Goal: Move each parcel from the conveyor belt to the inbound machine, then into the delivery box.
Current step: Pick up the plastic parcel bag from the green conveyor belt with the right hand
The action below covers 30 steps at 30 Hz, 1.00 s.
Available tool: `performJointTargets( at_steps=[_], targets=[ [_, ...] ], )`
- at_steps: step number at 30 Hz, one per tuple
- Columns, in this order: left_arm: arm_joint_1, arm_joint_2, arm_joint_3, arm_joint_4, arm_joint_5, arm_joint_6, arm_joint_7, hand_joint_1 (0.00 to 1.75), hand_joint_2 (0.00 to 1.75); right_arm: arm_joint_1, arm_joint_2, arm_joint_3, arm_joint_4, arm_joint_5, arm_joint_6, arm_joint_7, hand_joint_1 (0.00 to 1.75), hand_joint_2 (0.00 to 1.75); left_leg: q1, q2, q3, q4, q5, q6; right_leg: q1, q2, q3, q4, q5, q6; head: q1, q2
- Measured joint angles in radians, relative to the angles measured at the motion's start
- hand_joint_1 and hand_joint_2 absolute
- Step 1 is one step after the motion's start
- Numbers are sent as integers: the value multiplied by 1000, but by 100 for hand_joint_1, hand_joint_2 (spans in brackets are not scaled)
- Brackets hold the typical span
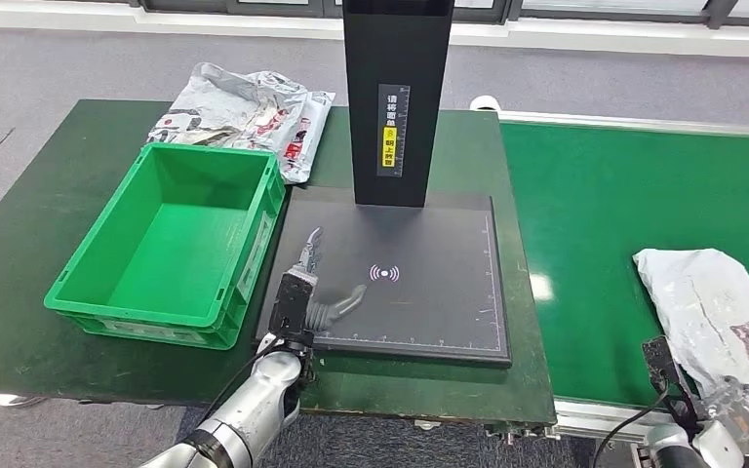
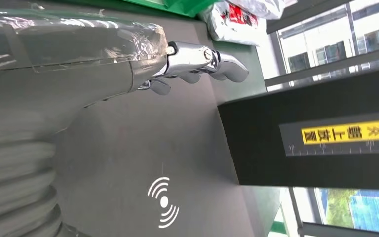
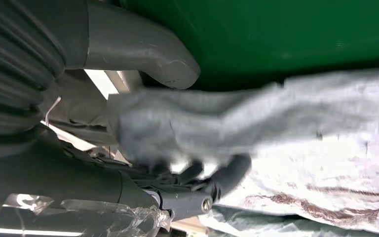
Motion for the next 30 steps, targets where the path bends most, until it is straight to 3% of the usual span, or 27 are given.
performJointTargets(
  at_steps=[6,13,21,25,30],
  targets=[
    [15,5,23,-22,11,-8,0,0,175,-21,0,0,3,4,6,-2,175,175,0,1,0,1,1,1,0,0,0,0,1,2,0,0],
    [35,4,58,-54,70,-89,13,0,175,-35,2,0,5,-27,-58,-66,175,175,0,1,1,0,1,1,0,0,0,0,1,1,0,0],
    [46,0,73,-82,73,-101,15,0,175,-47,9,0,6,-43,-84,-95,175,175,0,-1,0,0,1,1,0,-1,0,0,1,1,0,0],
    [51,-1,80,-85,71,-111,16,0,175,-49,27,0,-12,-107,-129,-229,175,175,0,0,-1,0,1,1,0,-1,0,1,1,1,0,0],
    [55,-1,92,-88,55,-94,0,0,175,-51,128,45,-150,-364,-86,-597,175,175,1,1,1,0,1,0,1,1,0,2,1,0,0,0]
  ],
)
